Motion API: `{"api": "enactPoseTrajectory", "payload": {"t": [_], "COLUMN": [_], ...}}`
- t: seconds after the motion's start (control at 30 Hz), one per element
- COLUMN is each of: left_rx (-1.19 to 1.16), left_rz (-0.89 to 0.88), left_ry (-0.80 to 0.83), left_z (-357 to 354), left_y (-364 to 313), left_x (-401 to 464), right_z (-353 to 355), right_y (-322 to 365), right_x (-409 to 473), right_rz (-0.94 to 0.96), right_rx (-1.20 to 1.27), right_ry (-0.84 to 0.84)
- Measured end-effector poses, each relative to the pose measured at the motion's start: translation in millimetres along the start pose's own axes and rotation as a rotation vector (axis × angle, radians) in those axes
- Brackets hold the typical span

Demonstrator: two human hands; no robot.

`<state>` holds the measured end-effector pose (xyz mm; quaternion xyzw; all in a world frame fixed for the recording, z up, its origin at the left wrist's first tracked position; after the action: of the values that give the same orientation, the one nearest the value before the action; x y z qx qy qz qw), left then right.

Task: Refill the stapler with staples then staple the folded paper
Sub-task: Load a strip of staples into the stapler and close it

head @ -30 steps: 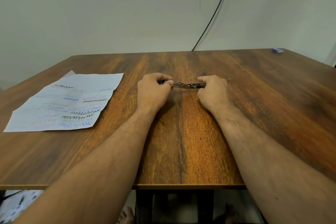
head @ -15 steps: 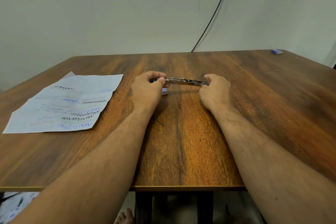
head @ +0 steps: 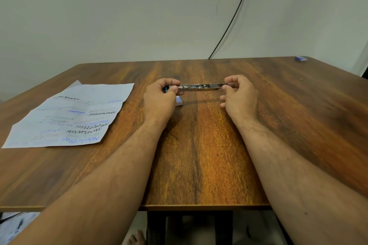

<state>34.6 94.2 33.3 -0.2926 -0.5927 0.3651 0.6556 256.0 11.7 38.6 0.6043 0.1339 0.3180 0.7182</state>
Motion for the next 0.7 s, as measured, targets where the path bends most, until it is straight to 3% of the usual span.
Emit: {"api": "enactPoseTrajectory", "payload": {"t": [0.2,0.37,0.5,0.7], "left_rx": [0.021,0.001,0.000,0.070], "left_rz": [-0.056,-0.090,-0.085,-0.141], "left_ry": [0.021,0.086,0.098,0.193], "left_z": [-1,-5,-6,-17], "left_y": [-7,-12,-12,-16], "left_x": [-1,-3,-3,-5], "right_z": [4,1,2,2], "right_y": [7,8,6,18], "right_x": [-1,-2,-3,-11], "right_rz": [0.050,0.014,-0.039,0.121], "right_rx": [0.227,0.290,0.485,0.300], "right_ry": [0.019,0.069,0.131,0.076]}}
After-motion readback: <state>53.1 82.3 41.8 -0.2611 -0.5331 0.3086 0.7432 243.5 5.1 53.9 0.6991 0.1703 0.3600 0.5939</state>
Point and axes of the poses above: each hand's wrist, its own x-axis towards the middle knuckle, its own z-axis out of the back of the hand, y = z × x, the point moved 8 cm from there along x, towards the middle knuckle, and after that the axes turned 14 degrees about -z, right-handed, at the moved point
